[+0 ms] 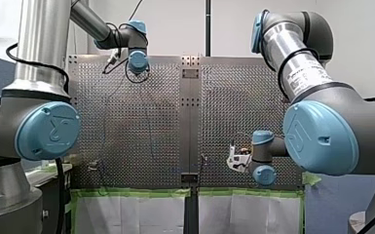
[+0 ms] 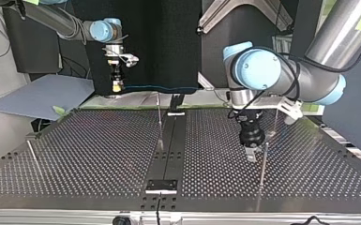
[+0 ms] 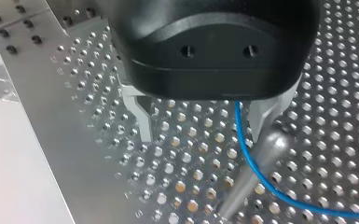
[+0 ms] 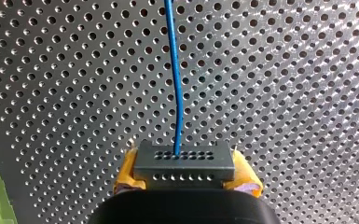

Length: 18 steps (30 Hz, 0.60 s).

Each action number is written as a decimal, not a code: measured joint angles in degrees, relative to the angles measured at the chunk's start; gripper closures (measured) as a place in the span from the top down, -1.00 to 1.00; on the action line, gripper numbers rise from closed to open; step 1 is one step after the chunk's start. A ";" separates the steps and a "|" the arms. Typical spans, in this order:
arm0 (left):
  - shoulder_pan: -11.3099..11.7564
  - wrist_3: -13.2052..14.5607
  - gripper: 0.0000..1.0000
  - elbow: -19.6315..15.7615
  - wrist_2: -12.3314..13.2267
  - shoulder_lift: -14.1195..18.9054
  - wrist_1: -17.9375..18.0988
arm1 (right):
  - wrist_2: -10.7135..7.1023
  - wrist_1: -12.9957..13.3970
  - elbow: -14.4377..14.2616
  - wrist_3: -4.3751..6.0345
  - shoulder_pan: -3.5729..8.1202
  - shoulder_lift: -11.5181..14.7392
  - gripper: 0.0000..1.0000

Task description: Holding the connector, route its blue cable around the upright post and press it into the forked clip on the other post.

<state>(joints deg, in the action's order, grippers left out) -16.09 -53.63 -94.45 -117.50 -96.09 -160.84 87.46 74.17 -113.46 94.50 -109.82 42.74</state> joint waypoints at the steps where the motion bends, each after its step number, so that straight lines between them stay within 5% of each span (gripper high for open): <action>1: -0.05 -0.11 0.98 0.05 0.47 0.00 -0.08 | 0.00 0.01 0.00 0.00 0.00 -0.01 -0.42; 10: -0.30 -1.11 0.98 0.73 2.04 -0.08 -0.71 | 0.00 0.19 0.01 0.00 -0.09 -0.01 -0.42; 18: -1.78 -1.24 0.98 3.56 -0.03 -2.10 -3.08 | 0.00 0.28 0.01 0.00 -0.17 0.00 -0.42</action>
<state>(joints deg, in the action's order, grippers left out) -17.87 -54.87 -90.88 -117.54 -98.19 -163.91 87.46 74.45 -113.45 94.50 -109.99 42.74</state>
